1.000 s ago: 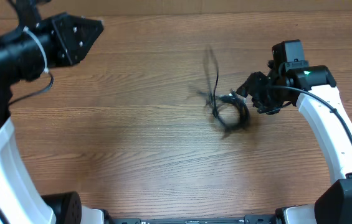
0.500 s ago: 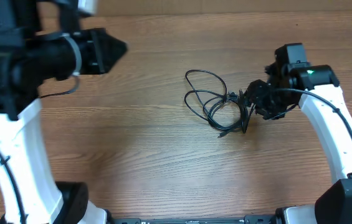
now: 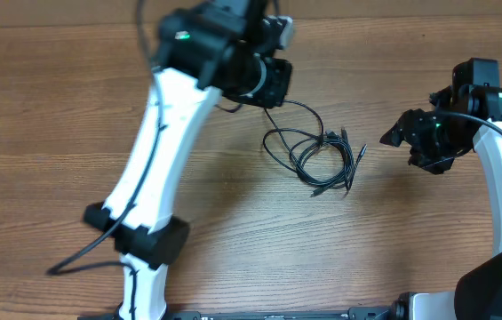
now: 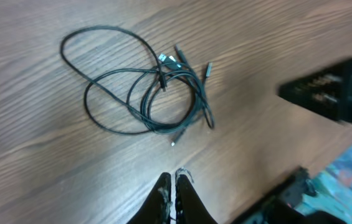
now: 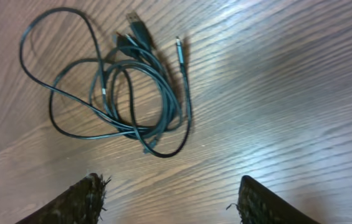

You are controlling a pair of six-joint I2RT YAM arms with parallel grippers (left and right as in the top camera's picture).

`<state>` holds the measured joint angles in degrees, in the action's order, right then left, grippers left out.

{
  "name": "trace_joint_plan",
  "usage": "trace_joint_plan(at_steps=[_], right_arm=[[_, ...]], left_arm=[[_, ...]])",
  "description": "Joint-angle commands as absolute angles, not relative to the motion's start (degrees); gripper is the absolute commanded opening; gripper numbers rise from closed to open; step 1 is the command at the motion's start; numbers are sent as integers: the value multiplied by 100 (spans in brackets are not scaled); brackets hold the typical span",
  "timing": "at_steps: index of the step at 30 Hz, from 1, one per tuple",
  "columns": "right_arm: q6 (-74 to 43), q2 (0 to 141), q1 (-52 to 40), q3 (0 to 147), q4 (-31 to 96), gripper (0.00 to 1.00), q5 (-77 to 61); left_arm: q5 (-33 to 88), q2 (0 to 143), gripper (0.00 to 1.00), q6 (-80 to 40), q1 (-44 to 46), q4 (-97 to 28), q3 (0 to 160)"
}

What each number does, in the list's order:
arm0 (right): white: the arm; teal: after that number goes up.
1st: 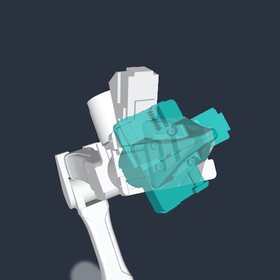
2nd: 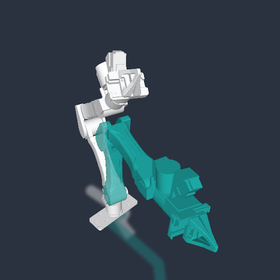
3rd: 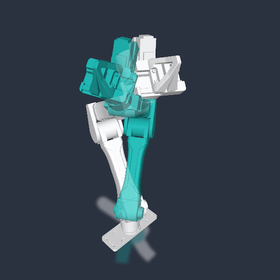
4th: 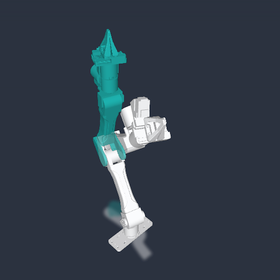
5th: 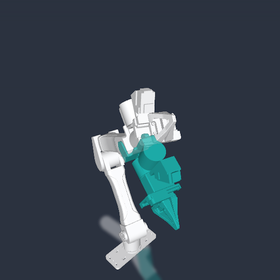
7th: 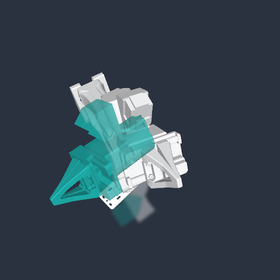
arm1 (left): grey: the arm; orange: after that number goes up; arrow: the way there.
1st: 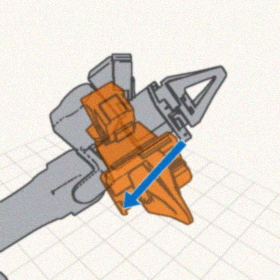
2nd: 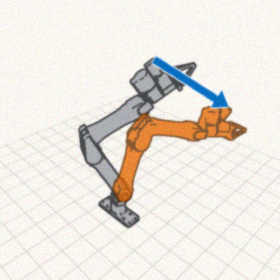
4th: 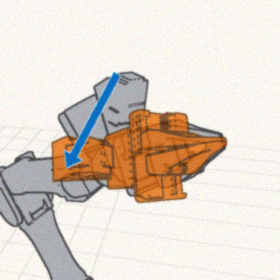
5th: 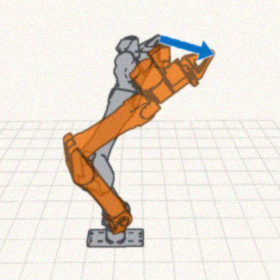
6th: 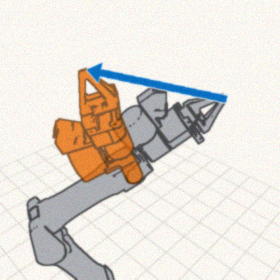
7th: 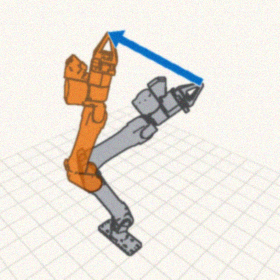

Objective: Untangle cables

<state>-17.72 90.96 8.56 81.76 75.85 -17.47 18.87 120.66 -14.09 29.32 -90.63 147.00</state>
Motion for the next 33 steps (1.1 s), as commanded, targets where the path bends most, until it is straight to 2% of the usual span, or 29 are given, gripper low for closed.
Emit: trace_joint_plan(at_steps=[1,15,17,23,33], right_arm=[[-1603,9131,875,8302,7601,70,-1610],[-1614,9133,871,8289,7686,73,-1610],[-1614,9131,869,8289,7686,73,-1610],[-1599,9131,871,8289,7688,73,-1610],[-1599,9133,871,8289,7686,73,-1610]], left_arm=[[1610,12792,5,-1511,3179,-8844,14650],[1955,14700,5,-102,3780,-8128,14650],[1951,14829,9,-99,3787,-8077,14650],[1776,15279,27,-217,3780,-8088,14647],[1684,15666,34,-342,3795,-8023,14641]])
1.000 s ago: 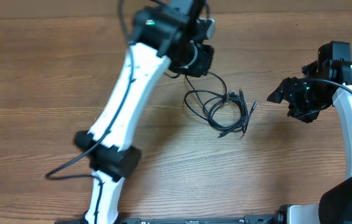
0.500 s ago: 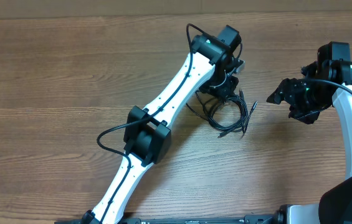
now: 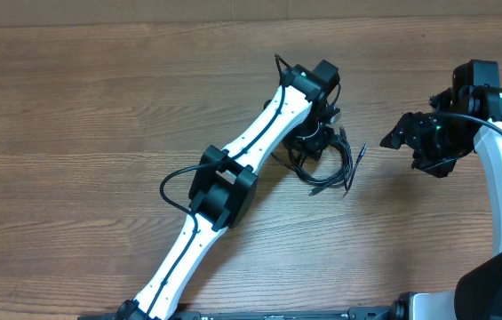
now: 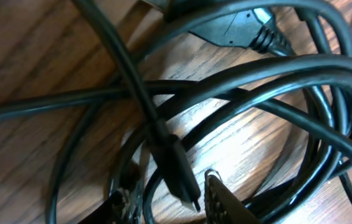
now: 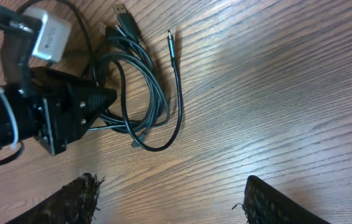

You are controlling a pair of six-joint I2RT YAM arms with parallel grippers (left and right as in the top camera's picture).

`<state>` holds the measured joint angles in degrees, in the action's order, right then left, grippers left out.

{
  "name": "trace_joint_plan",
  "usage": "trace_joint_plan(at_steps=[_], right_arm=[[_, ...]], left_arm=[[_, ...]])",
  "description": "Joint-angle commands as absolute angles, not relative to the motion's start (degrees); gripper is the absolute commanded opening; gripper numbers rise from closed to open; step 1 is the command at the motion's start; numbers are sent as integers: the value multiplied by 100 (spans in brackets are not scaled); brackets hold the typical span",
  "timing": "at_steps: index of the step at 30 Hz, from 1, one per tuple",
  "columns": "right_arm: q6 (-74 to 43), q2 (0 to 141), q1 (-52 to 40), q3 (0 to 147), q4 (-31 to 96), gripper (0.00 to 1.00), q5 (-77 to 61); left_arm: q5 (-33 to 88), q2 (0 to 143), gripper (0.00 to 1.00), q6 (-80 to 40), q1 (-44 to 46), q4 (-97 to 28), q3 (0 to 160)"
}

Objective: Untangle cables

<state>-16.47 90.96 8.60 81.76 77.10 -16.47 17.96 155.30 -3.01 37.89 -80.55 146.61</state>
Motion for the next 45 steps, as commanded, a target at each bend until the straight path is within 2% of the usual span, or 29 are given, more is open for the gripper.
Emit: trace_joint_plan(at_steps=[1,7,11,16,27,36,45], right_arm=[[-1599,9133,871,8289,7686,73,-1610],[-1597,9133,871,8289,7682,73,-1608],[-1599,9133,871,8289,7658,74,-1610],[-1601,9137,869,8289,7572,74,-1612],[-1601,9144,869,8141,7509,74,-1612],[-1601,9148,869,8128,7448,74,-1614],[-1317,9148,703,8125,7472,74,-2025]], left_arm=[[1653,15668,34,-344,3795,-8025,14641],[1151,15688,35,-539,3795,-8086,14641],[969,15686,28,-799,3798,-8256,14641],[1046,15574,29,-794,3822,-8490,14807],[60,15489,36,-1074,3913,-8527,14929],[805,15218,26,-1074,3913,-8910,15187],[797,13607,32,-1247,3771,-9065,15504]])
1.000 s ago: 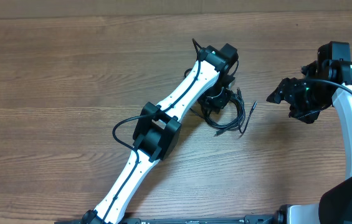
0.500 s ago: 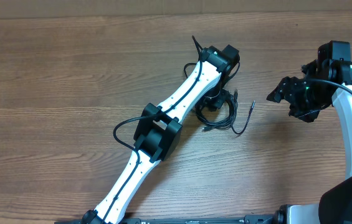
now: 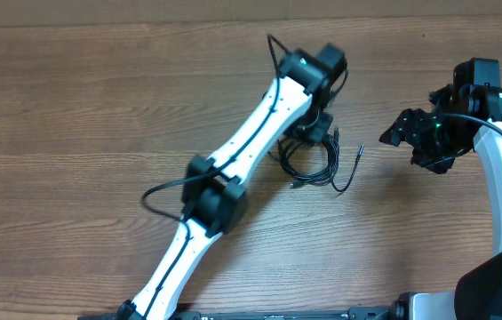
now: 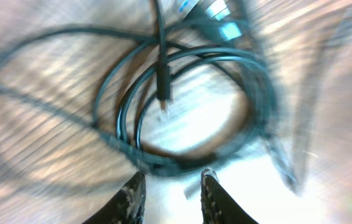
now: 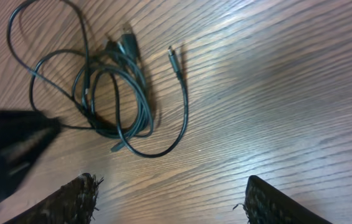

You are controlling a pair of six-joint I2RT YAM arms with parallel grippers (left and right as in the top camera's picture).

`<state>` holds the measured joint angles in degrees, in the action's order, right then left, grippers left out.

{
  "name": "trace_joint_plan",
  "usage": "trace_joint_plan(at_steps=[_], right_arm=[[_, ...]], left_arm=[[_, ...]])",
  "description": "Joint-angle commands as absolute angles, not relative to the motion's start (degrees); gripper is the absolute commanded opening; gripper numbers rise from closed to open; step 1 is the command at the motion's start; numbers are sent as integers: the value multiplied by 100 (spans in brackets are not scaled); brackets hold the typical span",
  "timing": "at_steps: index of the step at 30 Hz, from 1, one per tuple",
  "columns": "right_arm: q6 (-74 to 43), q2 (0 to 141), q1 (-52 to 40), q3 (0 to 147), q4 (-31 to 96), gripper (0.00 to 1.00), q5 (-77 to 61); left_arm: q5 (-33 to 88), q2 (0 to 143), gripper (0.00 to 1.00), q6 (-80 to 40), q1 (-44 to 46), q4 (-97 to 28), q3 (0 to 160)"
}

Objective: Untangle cables

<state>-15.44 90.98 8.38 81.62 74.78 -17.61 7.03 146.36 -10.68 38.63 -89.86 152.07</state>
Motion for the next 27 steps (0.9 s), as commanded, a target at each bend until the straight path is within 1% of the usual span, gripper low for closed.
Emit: trace_joint_plan(at_steps=[1,6,9,13,16,20,22,23,25,26,27], right_arm=[[-1315,9148,617,8125,7472,74,-2025],[-1179,9155,32,8038,7387,75,-2016],[-1168,9155,-344,7822,7113,77,-2001],[-1219,9159,-679,7277,6396,77,-2010],[-1249,9166,-913,6707,5680,77,-2018],[-1033,9166,-1090,6152,4823,77,-1861],[-1033,9166,-1166,5944,4475,73,-1861],[-1033,9172,-1210,5865,4318,70,-1852],[-1031,9174,-1291,5741,4045,58,-1846],[-1031,9174,-1328,5666,3872,55,-1844],[-1033,9174,-1352,5610,3736,53,-1835]], left_arm=[[799,13439,33,-1284,3719,-9126,15504],[799,12752,41,-1400,3323,-9535,15504],[803,12573,52,-1549,3017,-9647,15504],[998,12569,56,-1549,2722,-9679,15485],[1035,12597,61,-1549,2615,-9679,15426],[1039,12599,58,-1546,2635,-9679,15384],[1039,12599,58,-1546,2665,-9679,15384],[1041,12599,59,-1546,2674,-9679,15384],[1044,12599,58,-1549,2676,-9679,15384],[1068,12599,58,-1549,2676,-9679,15384],[1092,12599,58,-1546,2676,-9679,15384]])
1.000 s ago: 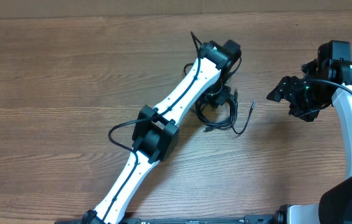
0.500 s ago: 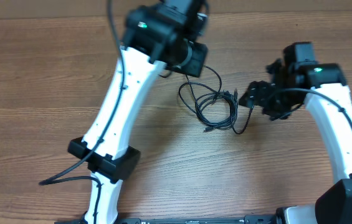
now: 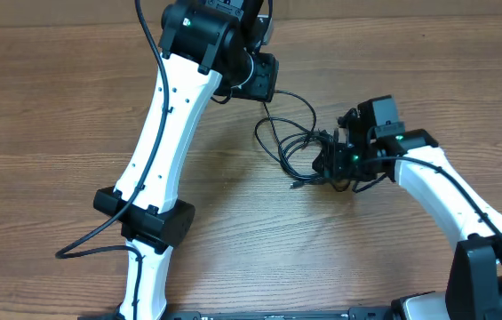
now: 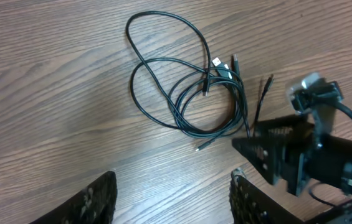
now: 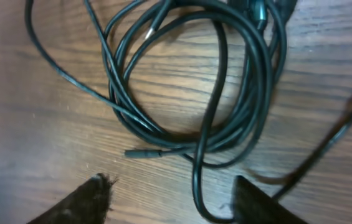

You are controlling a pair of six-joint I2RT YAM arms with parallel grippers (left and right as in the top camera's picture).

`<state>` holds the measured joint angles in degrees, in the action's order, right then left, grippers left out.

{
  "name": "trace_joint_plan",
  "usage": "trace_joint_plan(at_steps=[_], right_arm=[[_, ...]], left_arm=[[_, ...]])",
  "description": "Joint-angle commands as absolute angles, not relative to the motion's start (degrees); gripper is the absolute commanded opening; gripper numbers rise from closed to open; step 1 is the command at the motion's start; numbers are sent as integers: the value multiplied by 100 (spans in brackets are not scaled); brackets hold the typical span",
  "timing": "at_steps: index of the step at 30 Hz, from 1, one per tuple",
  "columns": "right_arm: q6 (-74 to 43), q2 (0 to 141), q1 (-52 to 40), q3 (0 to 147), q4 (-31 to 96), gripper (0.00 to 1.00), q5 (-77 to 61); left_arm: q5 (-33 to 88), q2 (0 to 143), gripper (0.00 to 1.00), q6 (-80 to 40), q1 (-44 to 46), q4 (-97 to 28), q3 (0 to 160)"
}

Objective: Untangle cables

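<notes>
A tangle of thin black cables lies on the wooden table, with several overlapping loops and plug ends bunched at its right side. In the left wrist view the cables lie far below my left gripper, which hangs high and open with nothing between its fingers. My right gripper sits low at the tangle's right edge. In the right wrist view it is open, and one strand of the cables runs down between its fingers.
The wooden table carries nothing else in view. My left arm's white link stretches from the front edge up toward the back left of the tangle. The table's far edge runs along the top of the overhead view.
My left gripper was low over the tangle with its fingers close together; it is now high and wide open. My right gripper has moved from the table's right side down onto the tangle's right edge.
At first my left gripper was shut high above the tangle and my right one waited open at the right. Then the left was down in the cables with a plug end between its fingers. The tangle then lay slightly shifted. Now the left is raised and the right is at the cables.
</notes>
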<state>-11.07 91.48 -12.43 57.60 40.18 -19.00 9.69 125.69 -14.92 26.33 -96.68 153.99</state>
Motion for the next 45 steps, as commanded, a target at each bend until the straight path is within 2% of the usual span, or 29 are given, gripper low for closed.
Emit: trace_joint_plan(at_steps=[1,4,10,15,16,19,23,31,34,39,45], right_arm=[[-1035,9174,-1356,5553,3599,46,-1796],[-1037,9207,-1354,5481,3363,36,-1586],[-1037,9397,-1361,5478,3166,38,-1500],[-1037,9491,-1361,5478,3107,29,-1498],[-1037,9491,-1361,5478,3107,25,-1498],[-1039,9489,-1361,5483,3122,4,-1520],[-1037,9395,-1337,5833,3642,4,-1973],[-801,8890,-1334,8040,6112,4,-2521],[-805,8831,-1343,8761,6866,4,-2521],[-823,8796,-1343,9931,8086,4,-2574],[-821,8779,-1343,11334,8849,4,-2989]], left_arm=[[1109,12599,58,-1549,2676,-9679,15384],[1166,12599,57,-1546,2676,-9679,15384],[1166,12599,61,-1546,2676,-9679,15384],[1168,12599,61,-1546,2676,-9679,15384],[1168,12599,61,-1546,2676,-9679,15384],[1166,12599,61,-1546,2676,-9679,15384],[1164,12599,61,-1518,2676,-9679,15384],[1452,12599,52,-937,2659,-9679,15384],[1837,12599,53,-480,2659,-9679,15384],[1894,12599,55,-445,2657,-9679,15384],[1911,12599,59,-421,2670,-9679,15334]])
